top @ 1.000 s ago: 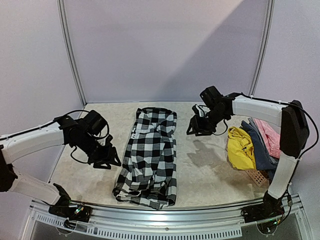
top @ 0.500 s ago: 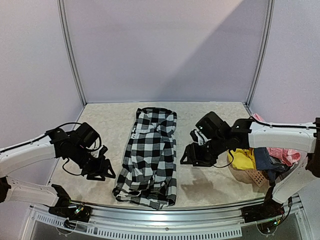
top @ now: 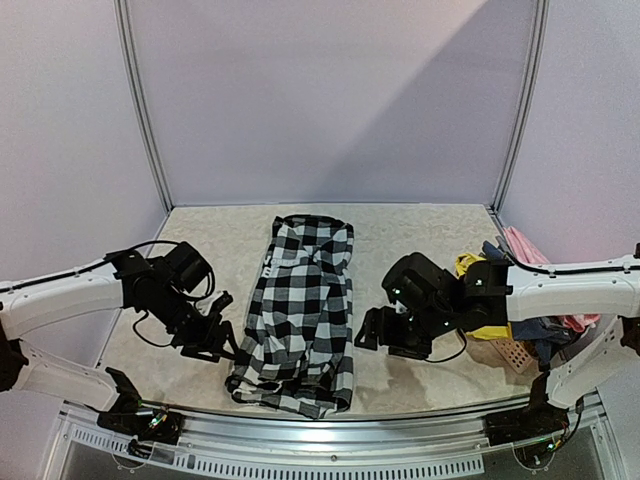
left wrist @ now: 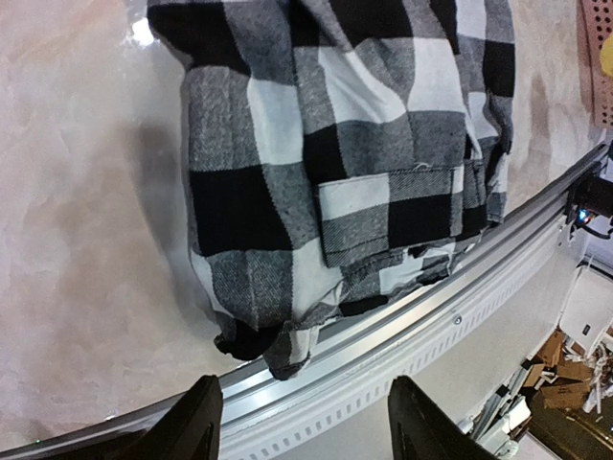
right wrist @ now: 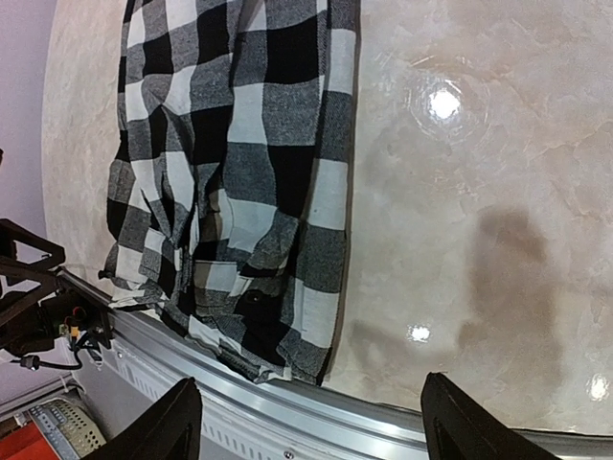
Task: Fold and stack the mixed laundry pile
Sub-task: Pick up the rectangle-folded shirt from the center of the board.
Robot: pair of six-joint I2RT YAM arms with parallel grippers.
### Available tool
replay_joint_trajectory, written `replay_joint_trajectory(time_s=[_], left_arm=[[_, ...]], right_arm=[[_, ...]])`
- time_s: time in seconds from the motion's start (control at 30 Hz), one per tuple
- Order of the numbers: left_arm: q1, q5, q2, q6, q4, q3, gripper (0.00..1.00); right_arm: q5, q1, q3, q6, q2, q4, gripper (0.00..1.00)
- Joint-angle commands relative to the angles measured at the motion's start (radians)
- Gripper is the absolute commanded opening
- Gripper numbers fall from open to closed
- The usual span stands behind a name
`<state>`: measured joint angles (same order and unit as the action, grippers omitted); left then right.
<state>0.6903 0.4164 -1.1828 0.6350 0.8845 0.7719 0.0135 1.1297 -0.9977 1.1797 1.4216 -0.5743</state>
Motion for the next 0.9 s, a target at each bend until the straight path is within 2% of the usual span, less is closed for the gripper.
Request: replay_joint_trajectory(time_s=[0.0, 0.3, 0.6, 0.67, 0.77, 0.87], left_arm=[[0.053, -0.048, -0.056, -0.015, -0.020, 0.032, 0.60], [0.173, -0.179, -0.132, 0.028, 0.022, 0.058, 0.60], [0.222, -0.169, -0.252, 0.044, -0.135, -0.005, 0.57], [0.234, -0.168, -0.276, 0.054, -0.182, -0.026, 0.50], [0.243, -0.160, -0.289, 0.084, -0.251, -0.058, 0.30], [0.260, -0.162, -0.271, 0.114, -0.300, -0.079, 0.15]], right_arm=[[0.047, 0.006, 0.046, -0.019, -0.025, 0.026, 0.80], [-0.068, 0.007, 0.142, -0.071, -0.035, 0.111, 0.81], [-0.119, 0.020, 0.212, -0.068, -0.006, 0.244, 0.81], [-0.127, 0.022, 0.220, -0.068, 0.004, 0.263, 0.80], [-0.139, 0.027, 0.225, -0.070, 0.019, 0.270, 0.80], [-0.139, 0.037, 0.234, -0.070, 0.025, 0.274, 0.79]])
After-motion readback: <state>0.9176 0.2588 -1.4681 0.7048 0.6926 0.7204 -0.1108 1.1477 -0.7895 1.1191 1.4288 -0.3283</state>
